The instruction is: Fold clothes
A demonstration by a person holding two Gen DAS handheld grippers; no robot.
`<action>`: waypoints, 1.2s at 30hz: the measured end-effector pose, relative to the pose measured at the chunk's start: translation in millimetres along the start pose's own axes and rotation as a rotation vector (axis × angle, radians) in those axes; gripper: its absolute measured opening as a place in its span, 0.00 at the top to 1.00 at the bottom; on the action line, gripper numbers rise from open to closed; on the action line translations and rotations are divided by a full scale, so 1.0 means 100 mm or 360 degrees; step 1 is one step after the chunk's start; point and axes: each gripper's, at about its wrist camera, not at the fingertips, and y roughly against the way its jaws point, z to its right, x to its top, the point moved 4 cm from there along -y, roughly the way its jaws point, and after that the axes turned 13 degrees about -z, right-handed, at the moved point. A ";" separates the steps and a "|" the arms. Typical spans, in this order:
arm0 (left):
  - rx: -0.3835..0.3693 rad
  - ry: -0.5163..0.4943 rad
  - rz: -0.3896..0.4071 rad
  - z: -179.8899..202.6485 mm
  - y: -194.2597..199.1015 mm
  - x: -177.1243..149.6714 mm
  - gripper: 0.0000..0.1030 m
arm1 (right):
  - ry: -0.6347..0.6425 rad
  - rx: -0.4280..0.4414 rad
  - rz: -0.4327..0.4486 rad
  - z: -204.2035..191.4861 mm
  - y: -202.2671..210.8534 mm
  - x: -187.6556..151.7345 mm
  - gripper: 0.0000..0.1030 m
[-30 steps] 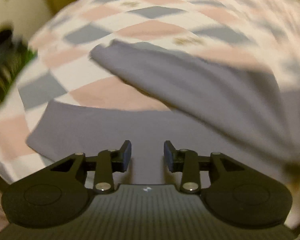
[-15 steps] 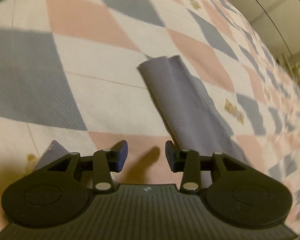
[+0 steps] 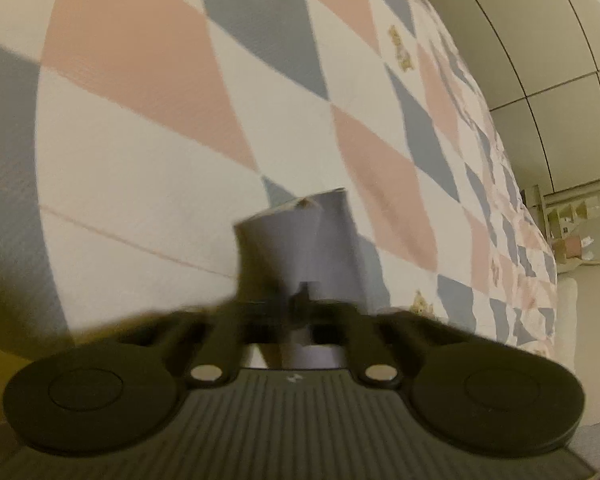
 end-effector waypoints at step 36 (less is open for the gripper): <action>0.0201 0.0194 0.0265 -0.56 1.43 -1.26 0.69 | 0.0500 -0.0256 -0.0365 -0.58 0.33 0.11 0.43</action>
